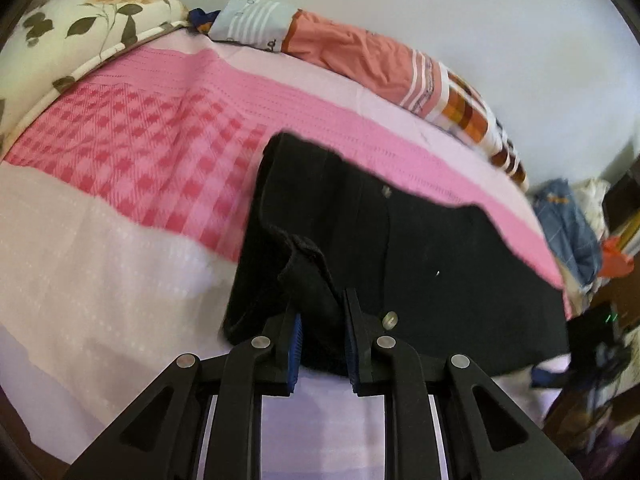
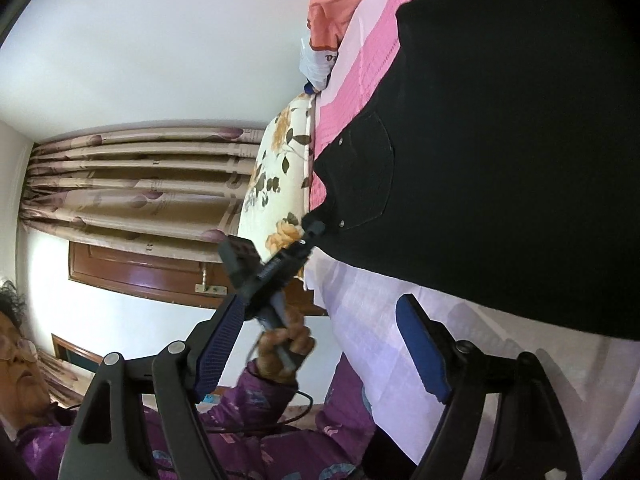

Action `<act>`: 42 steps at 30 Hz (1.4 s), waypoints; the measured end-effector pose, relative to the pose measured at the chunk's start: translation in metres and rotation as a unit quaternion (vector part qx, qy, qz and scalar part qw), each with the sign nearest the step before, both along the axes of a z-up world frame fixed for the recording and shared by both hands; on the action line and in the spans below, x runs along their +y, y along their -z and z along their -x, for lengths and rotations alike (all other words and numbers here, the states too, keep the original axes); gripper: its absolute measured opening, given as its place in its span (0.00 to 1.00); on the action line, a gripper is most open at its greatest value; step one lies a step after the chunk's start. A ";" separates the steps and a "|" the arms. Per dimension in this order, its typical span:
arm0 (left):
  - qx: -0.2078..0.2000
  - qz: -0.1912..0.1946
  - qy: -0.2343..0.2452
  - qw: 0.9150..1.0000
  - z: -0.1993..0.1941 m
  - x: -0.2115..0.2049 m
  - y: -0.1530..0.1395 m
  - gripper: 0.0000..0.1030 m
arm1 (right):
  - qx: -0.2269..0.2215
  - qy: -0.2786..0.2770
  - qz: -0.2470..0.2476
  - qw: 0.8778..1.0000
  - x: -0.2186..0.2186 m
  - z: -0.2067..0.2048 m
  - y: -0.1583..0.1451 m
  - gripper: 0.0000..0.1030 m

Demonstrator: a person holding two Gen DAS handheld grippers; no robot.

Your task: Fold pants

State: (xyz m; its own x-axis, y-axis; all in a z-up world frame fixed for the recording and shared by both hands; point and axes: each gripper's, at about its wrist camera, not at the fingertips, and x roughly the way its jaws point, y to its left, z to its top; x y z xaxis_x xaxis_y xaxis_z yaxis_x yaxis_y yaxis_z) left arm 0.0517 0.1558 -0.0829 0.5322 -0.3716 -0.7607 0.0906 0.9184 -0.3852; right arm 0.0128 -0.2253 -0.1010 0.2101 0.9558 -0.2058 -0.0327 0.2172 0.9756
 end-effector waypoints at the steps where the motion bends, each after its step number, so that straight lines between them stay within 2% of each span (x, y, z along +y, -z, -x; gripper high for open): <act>1: -0.006 -0.001 0.002 1.000 0.002 0.000 0.000 0.19 | -0.002 -0.004 0.000 1.000 0.002 0.000 -0.001 0.75; 8: -0.013 0.012 0.006 1.000 -0.003 -0.002 -0.010 0.19 | -0.013 -0.015 0.003 1.000 0.006 0.003 -0.004 0.76; 9: -0.025 0.014 0.008 1.000 -0.003 -0.003 -0.017 0.19 | -0.012 -0.011 0.001 1.000 0.005 0.003 -0.004 0.79; 11: -0.076 0.010 0.011 0.997 -0.002 -0.010 -0.041 0.20 | -0.008 -0.004 -0.004 1.000 0.003 0.002 -0.002 0.79; 12: -0.118 -0.002 0.018 0.993 0.002 -0.016 -0.055 0.20 | -0.006 -0.003 -0.005 1.000 0.003 0.002 0.000 0.80; 14: -0.163 -0.034 0.027 0.986 0.010 -0.024 -0.061 0.21 | -0.004 -0.005 -0.002 1.000 0.005 0.002 0.000 0.80; 15: -0.157 -0.048 0.031 0.986 0.011 -0.024 -0.053 0.21 | -0.006 -0.007 -0.002 1.000 0.006 0.002 -0.001 0.80; 16: -0.110 -0.048 0.033 0.992 0.006 -0.018 -0.032 0.21 | -0.008 -0.009 -0.002 1.000 0.006 0.002 -0.001 0.80; 17: -0.073 -0.036 0.028 0.996 0.004 -0.009 -0.014 0.21 | -0.010 -0.012 -0.003 1.000 0.008 0.001 -0.002 0.80; 19: -0.046 -0.019 0.015 0.999 0.009 0.004 0.005 0.27 | -0.012 -0.016 -0.008 1.000 0.010 0.000 -0.003 0.80; 23: -0.041 -0.011 0.008 0.999 0.012 0.008 0.008 0.33 | -0.004 -0.032 -0.006 0.999 0.020 -0.003 0.000 0.83; 24: -0.036 -0.009 0.006 0.999 0.010 0.009 0.009 0.39 | -0.005 -0.034 -0.005 0.999 0.022 -0.003 0.000 0.83; 28: -0.013 0.027 0.001 1.000 -0.001 0.016 0.011 0.47 | -0.010 -0.025 -0.005 1.000 0.018 -0.001 -0.002 0.83; 29: -0.014 0.026 -0.001 1.000 -0.002 0.016 0.010 0.47 | -0.008 -0.021 -0.008 1.000 0.015 -0.001 -0.001 0.84; 31: -0.021 -0.006 -0.007 1.000 -0.004 0.014 0.007 0.47 | -0.003 -0.015 -0.009 1.000 0.010 0.001 0.002 0.84; 32: -0.024 -0.018 -0.010 1.000 -0.004 0.013 0.005 0.46 | -0.001 -0.013 -0.009 1.000 0.009 0.002 0.002 0.84; 34: -0.029 -0.043 -0.009 0.999 -0.005 0.009 0.000 0.27 | 0.000 -0.006 -0.012 1.000 0.005 0.003 0.003 0.84; 37: -0.053 -0.095 -0.014 0.994 -0.012 0.001 -0.012 0.15 | -0.005 0.005 -0.015 1.000 0.000 0.005 0.002 0.84; 40: -0.077 -0.081 -0.033 0.993 -0.020 0.012 -0.026 0.15 | -0.004 0.010 -0.015 1.000 -0.004 0.006 0.003 0.84; 42: -0.077 -0.076 -0.042 0.993 -0.023 0.022 -0.027 0.15 | -0.002 0.010 -0.017 1.000 -0.008 0.008 0.003 0.84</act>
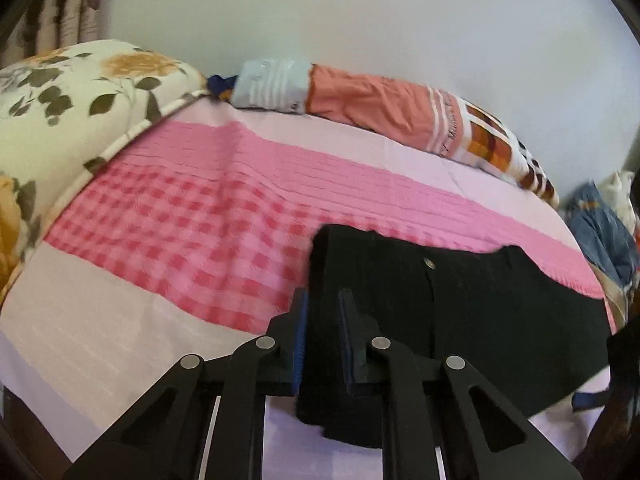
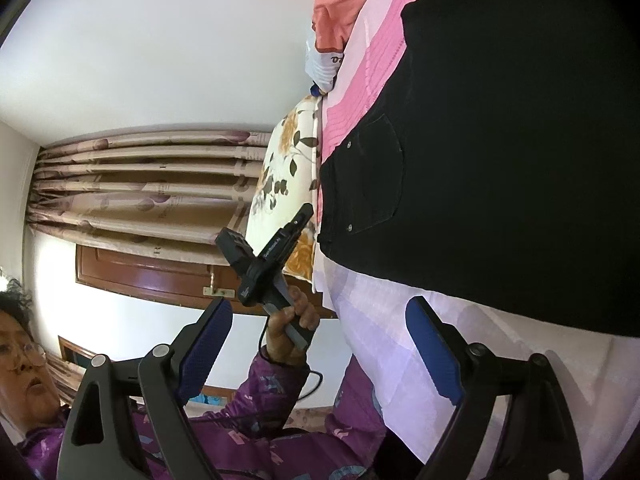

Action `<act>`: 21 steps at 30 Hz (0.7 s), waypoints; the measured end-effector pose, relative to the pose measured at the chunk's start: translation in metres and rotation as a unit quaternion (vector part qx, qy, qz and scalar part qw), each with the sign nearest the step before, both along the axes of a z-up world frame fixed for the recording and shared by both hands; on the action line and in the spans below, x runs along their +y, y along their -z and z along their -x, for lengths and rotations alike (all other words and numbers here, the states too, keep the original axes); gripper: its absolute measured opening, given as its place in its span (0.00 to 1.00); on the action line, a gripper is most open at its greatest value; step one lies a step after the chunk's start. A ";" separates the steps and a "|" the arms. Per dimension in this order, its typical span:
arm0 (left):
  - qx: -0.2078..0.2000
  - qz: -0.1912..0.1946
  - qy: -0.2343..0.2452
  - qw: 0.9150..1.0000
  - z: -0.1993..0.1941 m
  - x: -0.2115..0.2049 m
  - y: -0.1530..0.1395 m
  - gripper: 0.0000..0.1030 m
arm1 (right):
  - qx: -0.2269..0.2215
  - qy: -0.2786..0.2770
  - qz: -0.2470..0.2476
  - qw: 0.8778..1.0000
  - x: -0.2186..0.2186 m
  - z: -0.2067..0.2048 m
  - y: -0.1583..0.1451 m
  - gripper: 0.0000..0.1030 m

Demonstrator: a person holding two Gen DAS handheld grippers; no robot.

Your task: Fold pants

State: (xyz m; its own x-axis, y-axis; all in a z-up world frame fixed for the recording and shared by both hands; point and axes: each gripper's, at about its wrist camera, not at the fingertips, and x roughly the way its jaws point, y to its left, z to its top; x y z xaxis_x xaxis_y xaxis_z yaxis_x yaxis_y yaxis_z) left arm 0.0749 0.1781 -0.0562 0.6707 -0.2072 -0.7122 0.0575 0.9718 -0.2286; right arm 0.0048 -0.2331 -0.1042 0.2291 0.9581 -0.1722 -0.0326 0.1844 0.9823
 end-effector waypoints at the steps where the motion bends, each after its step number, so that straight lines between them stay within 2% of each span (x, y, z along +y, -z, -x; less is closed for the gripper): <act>1: 0.009 0.020 -0.002 1.000 0.000 0.008 0.002 0.15 | -0.001 0.001 -0.007 1.000 -0.004 0.000 -0.001 0.84; 3: 0.009 0.064 0.001 0.998 0.007 0.020 0.000 0.15 | -0.008 0.018 -0.037 0.999 -0.020 0.004 -0.007 0.84; 5: -0.008 0.042 -0.001 0.999 0.017 0.017 -0.013 0.16 | -0.019 0.050 -0.068 0.996 -0.051 0.012 -0.017 0.84; 6: -0.013 0.036 0.009 0.999 0.021 0.010 -0.019 0.20 | -0.024 0.067 -0.067 0.995 -0.067 0.016 -0.022 0.84; 8: -0.014 0.051 0.044 0.998 0.025 -0.009 -0.029 0.37 | -0.035 0.114 -0.029 0.992 -0.108 0.028 -0.033 0.84; 9: -0.014 0.060 0.065 0.996 0.026 -0.024 -0.031 0.57 | -0.036 0.136 -0.015 0.990 -0.126 0.034 -0.036 0.84; 10: -0.015 0.062 0.078 0.995 0.025 -0.035 -0.032 0.67 | -0.033 0.180 0.004 0.983 -0.160 0.046 -0.038 0.84; 11: -0.016 0.059 0.093 0.994 0.024 -0.047 -0.032 0.67 | -0.029 0.206 0.014 0.978 -0.178 0.052 -0.039 0.84; 15: -0.010 0.013 0.133 0.991 0.011 -0.091 -0.015 0.67 | 0.001 0.341 0.071 0.937 -0.282 0.112 -0.035 0.84; 18: 0.014 -0.018 0.130 0.991 -0.002 -0.104 0.010 0.67 | 0.016 0.389 0.092 0.916 -0.323 0.149 -0.029 0.85; 19: 0.035 -0.026 0.121 0.992 -0.010 -0.104 0.023 0.67 | 0.020 0.401 0.091 0.912 -0.333 0.159 -0.026 0.85; 21: 0.045 -0.008 0.113 0.993 -0.013 -0.099 0.033 0.67 | 0.025 0.427 0.084 0.900 -0.350 0.176 -0.019 0.85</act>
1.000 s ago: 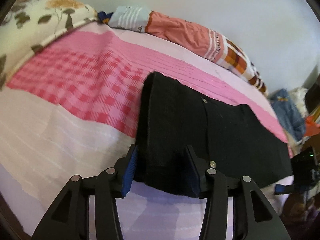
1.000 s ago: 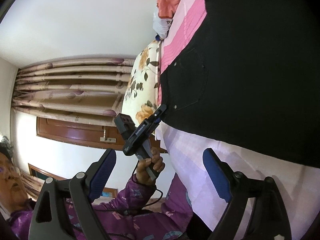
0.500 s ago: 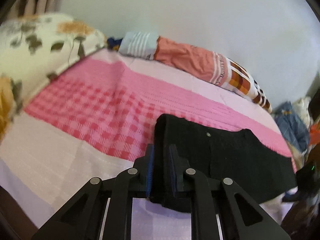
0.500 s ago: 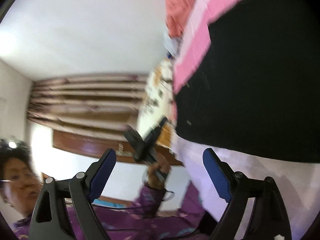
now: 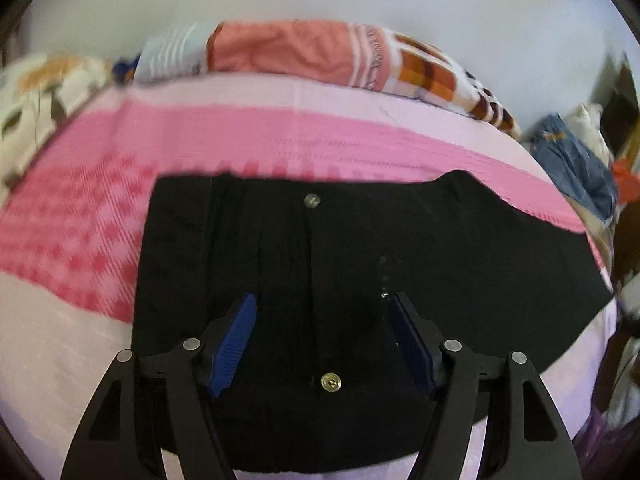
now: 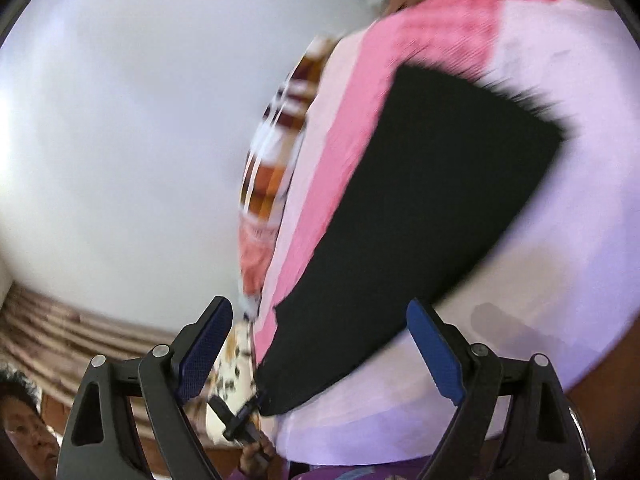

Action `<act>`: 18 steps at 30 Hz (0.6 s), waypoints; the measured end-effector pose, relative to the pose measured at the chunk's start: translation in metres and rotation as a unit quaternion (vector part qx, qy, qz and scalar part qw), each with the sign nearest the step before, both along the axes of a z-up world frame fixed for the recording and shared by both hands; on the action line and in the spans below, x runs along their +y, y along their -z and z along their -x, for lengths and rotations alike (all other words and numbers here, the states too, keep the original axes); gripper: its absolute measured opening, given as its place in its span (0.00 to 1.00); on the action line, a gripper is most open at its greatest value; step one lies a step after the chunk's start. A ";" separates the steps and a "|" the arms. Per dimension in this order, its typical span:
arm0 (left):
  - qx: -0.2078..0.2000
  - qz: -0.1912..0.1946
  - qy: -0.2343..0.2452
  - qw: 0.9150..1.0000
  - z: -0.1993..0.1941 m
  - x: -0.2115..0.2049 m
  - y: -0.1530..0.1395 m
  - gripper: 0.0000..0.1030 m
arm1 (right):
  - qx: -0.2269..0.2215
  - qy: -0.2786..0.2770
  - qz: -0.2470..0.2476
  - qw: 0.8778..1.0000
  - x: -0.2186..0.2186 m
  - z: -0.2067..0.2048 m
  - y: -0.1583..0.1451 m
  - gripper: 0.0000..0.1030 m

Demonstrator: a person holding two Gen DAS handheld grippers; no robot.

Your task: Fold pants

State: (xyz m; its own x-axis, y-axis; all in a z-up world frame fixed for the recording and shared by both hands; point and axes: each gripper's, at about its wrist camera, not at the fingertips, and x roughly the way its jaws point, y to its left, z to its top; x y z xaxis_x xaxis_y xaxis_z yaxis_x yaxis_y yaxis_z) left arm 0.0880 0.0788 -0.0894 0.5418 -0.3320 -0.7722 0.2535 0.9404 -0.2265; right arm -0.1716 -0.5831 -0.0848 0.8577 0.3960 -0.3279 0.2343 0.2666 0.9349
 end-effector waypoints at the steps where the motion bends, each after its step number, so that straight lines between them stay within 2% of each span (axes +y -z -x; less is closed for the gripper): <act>1: -0.013 0.003 -0.006 1.000 0.001 0.002 -0.001 0.67 | -0.002 0.013 -0.005 1.000 -0.007 0.006 0.003 0.85; 3: -0.013 0.009 -0.016 1.000 0.000 0.003 -0.004 0.67 | -0.006 0.034 -0.018 0.999 -0.019 0.014 0.013 0.85; 4: -0.009 0.026 -0.023 0.999 -0.001 0.005 -0.007 0.67 | -0.007 0.040 -0.021 0.999 -0.025 0.014 0.016 0.85; 8: -0.024 0.063 -0.047 0.997 0.006 0.010 -0.022 0.67 | -0.011 0.054 -0.008 0.998 -0.041 0.014 0.022 0.85; 12: -0.060 0.048 -0.075 0.994 0.014 0.009 -0.029 0.67 | 0.004 0.081 0.007 0.997 -0.051 0.015 0.029 0.85; 16: -0.051 0.052 -0.102 0.992 0.012 0.010 -0.020 0.67 | 0.016 0.104 0.015 0.994 -0.062 0.013 0.037 0.85; 18: -0.046 0.050 -0.108 0.992 0.011 0.008 -0.016 0.67 | 0.002 0.112 0.002 0.994 -0.065 0.013 0.041 0.85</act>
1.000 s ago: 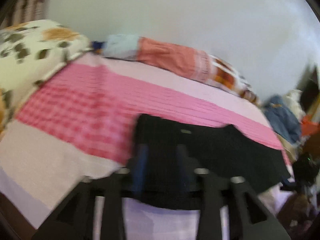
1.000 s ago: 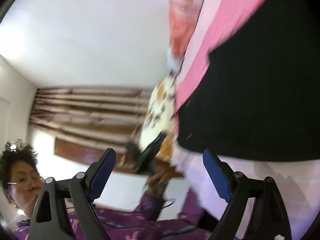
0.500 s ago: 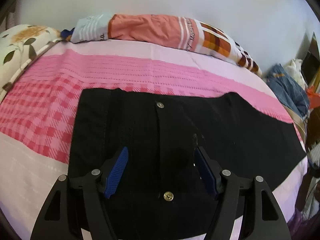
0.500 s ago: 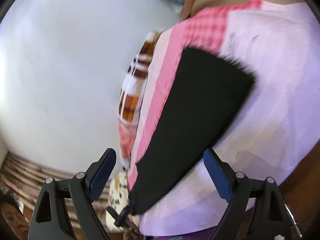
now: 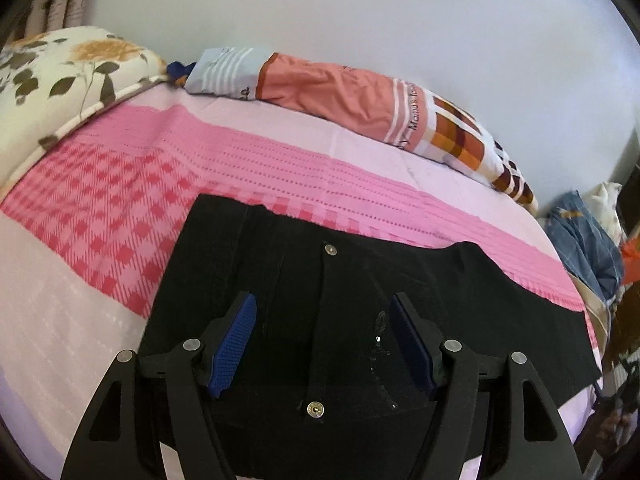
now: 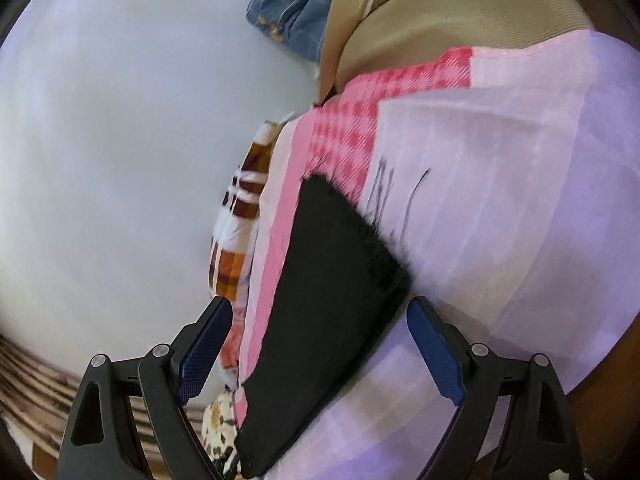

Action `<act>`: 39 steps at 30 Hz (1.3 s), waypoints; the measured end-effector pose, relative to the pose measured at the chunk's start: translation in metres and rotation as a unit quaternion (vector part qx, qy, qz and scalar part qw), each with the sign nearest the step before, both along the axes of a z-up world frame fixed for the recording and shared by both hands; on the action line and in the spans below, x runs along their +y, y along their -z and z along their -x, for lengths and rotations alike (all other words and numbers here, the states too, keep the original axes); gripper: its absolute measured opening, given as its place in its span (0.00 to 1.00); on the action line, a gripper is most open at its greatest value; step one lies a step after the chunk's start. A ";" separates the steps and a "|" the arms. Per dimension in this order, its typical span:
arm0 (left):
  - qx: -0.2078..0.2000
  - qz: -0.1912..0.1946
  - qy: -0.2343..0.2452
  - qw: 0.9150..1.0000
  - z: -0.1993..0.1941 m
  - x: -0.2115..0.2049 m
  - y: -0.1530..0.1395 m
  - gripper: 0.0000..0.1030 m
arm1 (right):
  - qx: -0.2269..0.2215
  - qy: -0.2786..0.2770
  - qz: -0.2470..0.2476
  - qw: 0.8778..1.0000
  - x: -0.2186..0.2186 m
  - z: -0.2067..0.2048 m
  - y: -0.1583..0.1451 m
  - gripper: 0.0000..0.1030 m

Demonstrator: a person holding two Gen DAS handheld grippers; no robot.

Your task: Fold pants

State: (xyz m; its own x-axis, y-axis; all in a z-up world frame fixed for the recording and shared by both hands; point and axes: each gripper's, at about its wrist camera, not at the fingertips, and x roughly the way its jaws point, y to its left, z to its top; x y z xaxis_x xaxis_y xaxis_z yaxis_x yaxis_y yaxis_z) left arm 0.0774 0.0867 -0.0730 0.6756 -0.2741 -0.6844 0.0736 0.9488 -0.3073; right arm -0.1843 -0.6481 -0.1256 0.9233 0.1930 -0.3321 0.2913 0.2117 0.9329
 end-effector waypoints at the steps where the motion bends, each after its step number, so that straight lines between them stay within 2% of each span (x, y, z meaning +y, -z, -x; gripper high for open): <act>1: 0.001 -0.001 0.000 1.000 -0.001 -0.002 0.001 0.67 | -0.003 -0.001 0.000 1.000 0.000 -0.001 0.001 0.85; 5: 0.010 -0.005 0.009 1.000 -0.003 -0.008 0.005 0.67 | -0.003 -0.024 0.029 0.999 0.011 -0.018 -0.006 0.84; 8: 0.015 -0.008 0.016 1.000 -0.004 -0.015 0.008 0.67 | 0.027 -0.055 0.073 0.995 0.024 -0.037 -0.012 0.78; 9: 0.014 -0.008 0.017 1.000 -0.004 -0.016 0.008 0.67 | 0.037 -0.060 0.083 0.994 0.026 -0.041 -0.012 0.73; 11: 0.015 -0.007 0.018 1.000 -0.004 -0.018 0.009 0.67 | 0.040 -0.060 0.091 0.993 0.026 -0.046 -0.011 0.71; 13: 0.015 -0.005 0.018 1.000 -0.004 -0.018 0.011 0.67 | 0.053 -0.058 0.102 0.992 0.026 -0.048 -0.010 0.60; 14: 0.014 -0.005 0.017 1.000 -0.004 -0.018 0.012 0.67 | 0.076 -0.058 0.113 0.989 0.026 -0.051 -0.008 0.41; 15: 0.015 -0.005 0.018 1.000 -0.004 -0.018 0.012 0.67 | 0.099 -0.062 0.119 0.986 0.026 -0.054 -0.005 0.13; 16: 0.014 -0.007 0.019 1.000 -0.004 -0.019 0.014 0.67 | 0.116 -0.067 0.116 0.984 0.026 -0.057 -0.001 0.08; 20: 0.010 -0.019 0.021 1.000 -0.002 -0.021 0.015 0.67 | 0.131 -0.065 0.130 0.981 0.030 -0.060 -0.011 0.08; 23: 0.008 -0.027 0.020 0.999 -0.001 -0.022 0.016 0.67 | 0.125 -0.068 0.132 0.981 0.034 -0.065 -0.022 0.08; 30: 0.011 -0.074 0.013 0.997 -0.001 -0.032 0.017 0.71 | 0.115 -0.082 0.147 0.979 0.052 -0.083 -0.042 0.08; 39: 0.011 -0.097 0.010 0.995 0.000 -0.037 0.018 0.72 | 0.087 -0.140 0.166 0.972 0.102 -0.122 -0.075 0.08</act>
State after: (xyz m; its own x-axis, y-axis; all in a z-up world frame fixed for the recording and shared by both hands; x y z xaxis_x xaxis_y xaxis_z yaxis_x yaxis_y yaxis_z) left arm 0.0772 0.0498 -0.0909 0.6553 -0.1490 -0.7406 0.0888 0.9887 -0.1204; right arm -0.0621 -0.5466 -0.0508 0.7749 0.2843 -0.5645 0.3258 0.5856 0.7423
